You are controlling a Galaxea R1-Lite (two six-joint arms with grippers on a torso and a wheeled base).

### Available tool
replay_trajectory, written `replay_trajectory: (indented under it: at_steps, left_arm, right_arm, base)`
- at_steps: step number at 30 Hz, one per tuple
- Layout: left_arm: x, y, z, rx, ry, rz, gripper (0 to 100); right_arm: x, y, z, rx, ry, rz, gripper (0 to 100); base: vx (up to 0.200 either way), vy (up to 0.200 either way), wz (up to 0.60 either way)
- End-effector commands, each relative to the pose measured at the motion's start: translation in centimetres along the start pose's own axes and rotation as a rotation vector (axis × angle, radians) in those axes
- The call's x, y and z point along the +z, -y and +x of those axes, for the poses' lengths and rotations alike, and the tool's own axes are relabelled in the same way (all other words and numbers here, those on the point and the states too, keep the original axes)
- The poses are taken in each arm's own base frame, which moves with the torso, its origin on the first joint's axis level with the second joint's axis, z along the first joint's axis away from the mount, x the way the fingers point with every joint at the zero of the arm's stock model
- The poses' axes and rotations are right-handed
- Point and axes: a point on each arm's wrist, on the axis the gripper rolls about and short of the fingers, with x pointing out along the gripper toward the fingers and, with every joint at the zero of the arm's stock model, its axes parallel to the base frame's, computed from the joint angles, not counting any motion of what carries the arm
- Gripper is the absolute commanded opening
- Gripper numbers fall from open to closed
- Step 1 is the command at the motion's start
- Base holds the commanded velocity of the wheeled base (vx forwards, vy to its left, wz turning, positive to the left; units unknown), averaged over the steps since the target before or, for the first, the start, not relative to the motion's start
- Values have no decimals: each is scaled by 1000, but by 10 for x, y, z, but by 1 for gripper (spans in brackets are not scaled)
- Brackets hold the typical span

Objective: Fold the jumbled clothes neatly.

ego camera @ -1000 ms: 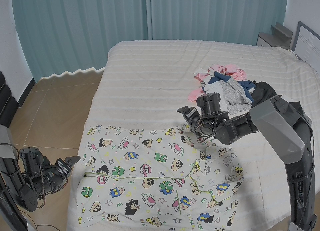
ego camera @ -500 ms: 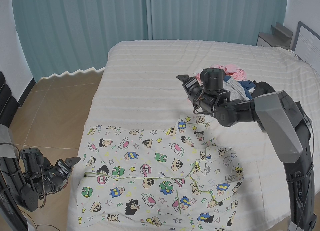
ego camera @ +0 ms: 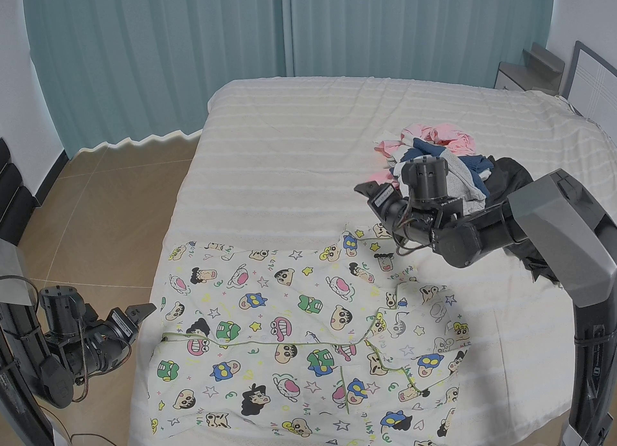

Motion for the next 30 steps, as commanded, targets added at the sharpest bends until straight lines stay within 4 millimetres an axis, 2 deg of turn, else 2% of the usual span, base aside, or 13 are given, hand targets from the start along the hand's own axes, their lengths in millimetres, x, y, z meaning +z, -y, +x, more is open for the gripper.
replay_trajectory:
  at_steps: [1, 2, 5, 6, 7, 8, 9, 10, 12, 15, 21, 27, 30]
  left_arm:
    - [-3, -2, -2, 11, -17, -3, 100]
    - [-4, -2, -2, 10, -18, -2, 100]
    - [-3, -1, -3, 7, -15, -2, 100]
    - [-3, -1, -3, 6, -14, -3, 100]
    - [-3, -1, -3, 6, -14, -3, 100]
    - [-3, -1, -3, 7, -15, -3, 100]
    - [-3, -1, -3, 7, -15, -3, 100]
    - [-4, -1, -2, 9, -17, -5, 100]
    - [-4, -2, -2, 12, -19, -6, 100]
    - [-5, -3, -1, 17, -27, -7, 100]
    - [-15, -6, 3, 57, -89, 1, 100]
    - [-23, -10, 2, 106, -162, 22, 100]
    - [-29, -15, 0, 149, -220, 65, 100]
  right_arm:
    - [-3, 6, -65, -61, -61, -89, 100]
    - [-8, 10, -93, -80, -84, -120, 100]
    - [-10, 17, -136, -70, -101, -136, 100]
    - [-14, 23, -157, -65, -110, -145, 100]
    - [-14, 23, -157, -65, -110, -145, 100]
    - [-23, 36, -185, -71, -147, -177, 100]
    - [-24, 38, -186, -75, -152, -179, 100]
    - [-33, 54, -207, -102, -187, -212, 100]
    - [-40, 69, -224, -124, -211, -238, 100]
    - [-46, 86, -240, -149, -221, -241, 100]
    - [-56, 108, -256, -186, -243, -246, 100]
    - [-60, 115, -261, -210, -260, -246, 100]
    - [-60, 116, -261, -212, -261, -248, 100]
  base:
    - [0, 0, 0]
    - [0, 0, 0]
    - [0, 0, 0]
    - [0, 0, 0]
    - [-200, 0, 0]
    - [-200, 0, 0]
    - [-200, 0, 0]
    - [-200, 0, 0]
    - [-200, 0, 0]
    - [-200, 0, 0]
    - [-200, 0, 0]
    - [-200, 0, 0]
    - [0, 0, 0]
